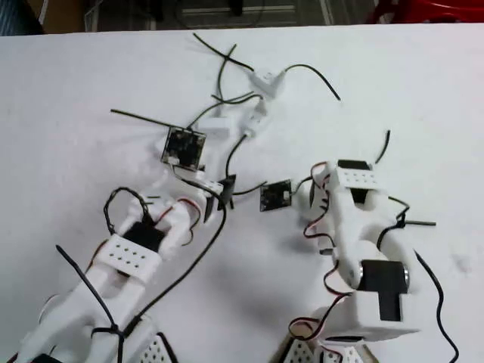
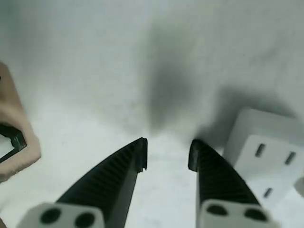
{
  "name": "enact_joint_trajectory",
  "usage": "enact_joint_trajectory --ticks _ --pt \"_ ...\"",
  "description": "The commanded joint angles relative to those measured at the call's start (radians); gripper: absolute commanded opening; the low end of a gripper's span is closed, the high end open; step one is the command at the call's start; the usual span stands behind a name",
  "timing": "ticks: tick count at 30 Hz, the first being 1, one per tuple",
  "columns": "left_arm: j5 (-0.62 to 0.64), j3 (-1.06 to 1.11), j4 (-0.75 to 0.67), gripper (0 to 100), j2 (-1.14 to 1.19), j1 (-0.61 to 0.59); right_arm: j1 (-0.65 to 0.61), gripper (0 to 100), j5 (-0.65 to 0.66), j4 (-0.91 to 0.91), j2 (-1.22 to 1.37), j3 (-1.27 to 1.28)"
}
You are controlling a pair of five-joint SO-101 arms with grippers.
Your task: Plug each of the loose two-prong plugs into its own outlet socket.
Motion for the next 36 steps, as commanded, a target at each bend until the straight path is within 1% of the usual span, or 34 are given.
enact_joint_trajectory --ticks 1,5,7,11,14,16,19,20,26,30,34,36 --pt "0.002 -0.011 -0.023 22 0.005 0.008 -0.05 15.9 -0.021 -0.048 0.031 -0.023" --pt "0.002 -0.011 -0.023 22 0.005 0.008 -0.051 15.6 -0.149 -0.079 0.031 -0.072" --pt "0.002 -0.011 -0.025 22 0.005 0.008 -0.051 12.8 -0.221 -0.061 0.031 -0.121" --pt "0.002 -0.011 -0.025 22 0.005 0.008 -0.068 4.0 -0.351 0.031 0.038 -0.241" --pt "0.002 -0.011 -0.025 22 0.005 0.008 -0.085 3.5 -0.439 0.11 0.033 -0.328" --pt "0.002 -0.011 -0.025 22 0.005 0.008 -0.091 3.5 -0.468 0.177 0.03 -0.399" --pt "0.002 -0.011 -0.025 22 0.005 0.008 -0.085 4.2 -0.465 0.262 0.03 -0.517" --pt "0.002 -0.011 -0.025 22 0.005 0.008 -0.081 6.0 -0.465 0.269 0.033 -0.545" --pt "0.0 -0.011 -0.025 22 0.005 0.008 -0.048 24.3 -0.457 0.249 0.113 -0.569" --pt "0.0 -0.011 -0.025 22 0.005 0.008 -0.05 25.1 -0.393 0.26 0.237 -0.571" --pt "0.0 -0.011 -0.025 22 0.005 0.008 -0.051 24.9 -0.388 0.259 0.325 -0.577" --pt "0.0 -0.011 -0.028 22 0.005 0.008 -0.051 23.1 -0.388 0.257 0.346 -0.577"
